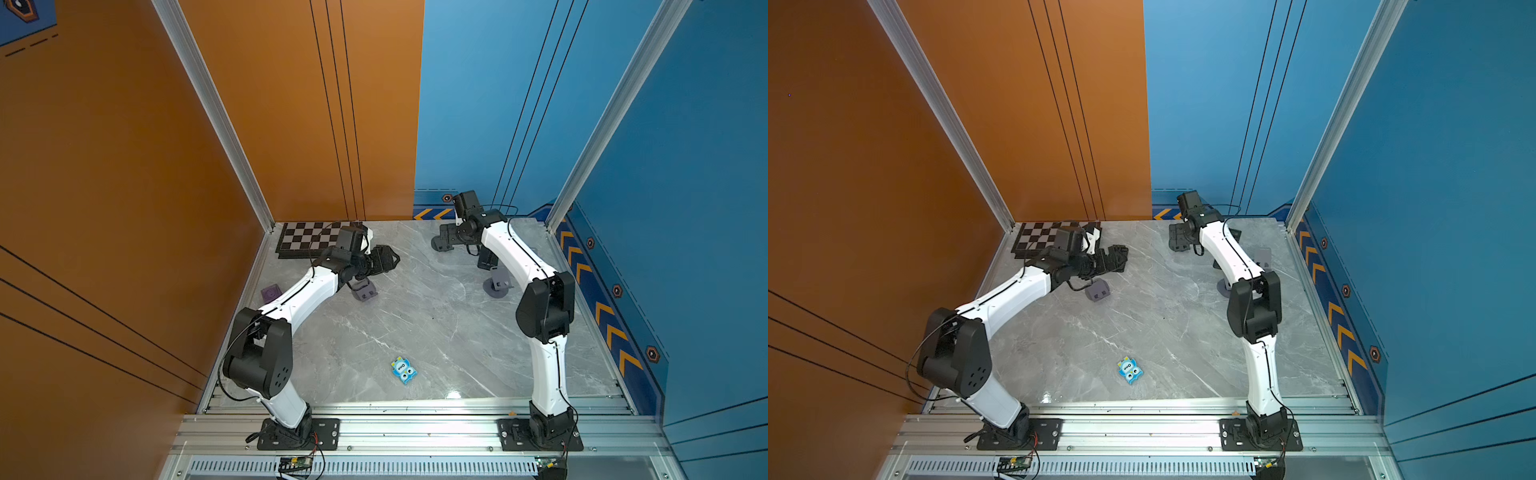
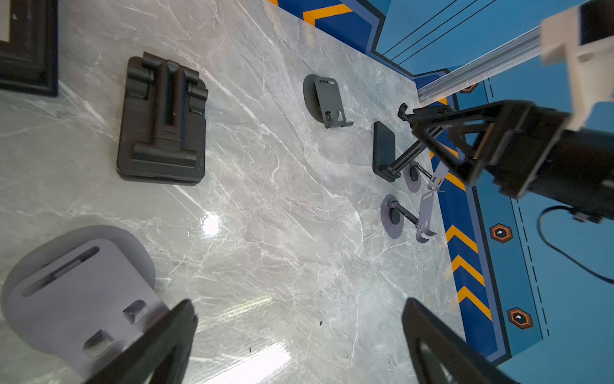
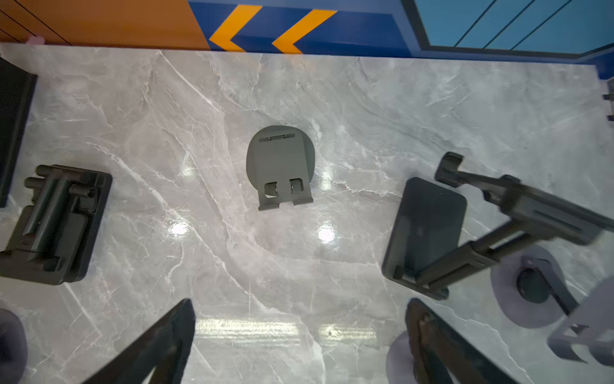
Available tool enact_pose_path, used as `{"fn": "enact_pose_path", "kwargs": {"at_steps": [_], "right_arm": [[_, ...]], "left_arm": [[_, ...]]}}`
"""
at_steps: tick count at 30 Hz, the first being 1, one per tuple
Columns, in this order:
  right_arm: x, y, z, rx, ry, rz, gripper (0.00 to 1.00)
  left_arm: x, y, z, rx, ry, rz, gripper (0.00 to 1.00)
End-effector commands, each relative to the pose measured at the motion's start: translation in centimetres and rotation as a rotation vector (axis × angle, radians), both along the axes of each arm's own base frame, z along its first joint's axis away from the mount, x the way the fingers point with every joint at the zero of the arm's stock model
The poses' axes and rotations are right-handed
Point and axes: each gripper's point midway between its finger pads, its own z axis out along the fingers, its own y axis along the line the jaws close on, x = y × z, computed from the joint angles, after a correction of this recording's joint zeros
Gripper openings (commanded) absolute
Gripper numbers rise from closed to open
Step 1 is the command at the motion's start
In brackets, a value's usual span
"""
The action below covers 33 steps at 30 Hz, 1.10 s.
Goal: Open the phone stand
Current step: Pick up the phone stand at the center of the board.
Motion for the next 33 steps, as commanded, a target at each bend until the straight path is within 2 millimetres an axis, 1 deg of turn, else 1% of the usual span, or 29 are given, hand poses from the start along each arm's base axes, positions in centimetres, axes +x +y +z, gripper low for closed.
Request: {"fn": "enact_pose_path", "kwargs": {"at_steps": [1,5,8,9,13,17,20,26,29,33], "right_arm": [[1.3,1.2,-2.0,0.001,0.025,0.026,1.00],[3.6,1.9,-4.8,0.013,0.028,0.044,1.00],[5.2,1.8,-5.8,0.035,0.013,0.037,1.00],[5.6,1.7,-6.3,0.045,0.016,0.031,1.00],[6.9,1.6,-7.6,0.084,0.005,0.022,1.00],[7.5,1.9,-8.9,0.102,0.007,0.030,1.00],[7.9,2.2,-9.5,0.111,0.002,0.040,0.99],[8.4,2.3,-10.9,0.107,-0.004,0.037,0.95],[8.4,2.8,-11.4,0.099,-0.007,0.056,0.92],[8.4,2.7,-12.1,0.078,-0.003,0.058,0.84]], "left_arm": [[0.5,0.1,0.0,0.000,0.021,0.004,0.98],[0.1,-0.2,-0.7,0.002,0.050,-0.006,0.98],[-0.3,-0.3,-1.2,0.005,0.069,-0.012,0.98],[-0.5,-0.4,-1.5,0.006,0.076,-0.015,0.98],[-1.1,-1.0,-2.2,0.005,0.101,-0.032,0.98],[-1.8,-1.6,-2.9,0.006,0.126,-0.049,0.98],[-2.0,-1.8,-3.3,0.002,0.142,-0.053,0.98],[-2.6,-2.6,-3.6,-0.010,0.163,-0.067,0.98],[-3.0,-2.9,-3.8,-0.012,0.173,-0.075,0.98],[-3.5,-3.3,-3.9,-0.017,0.184,-0.085,0.98]]}}
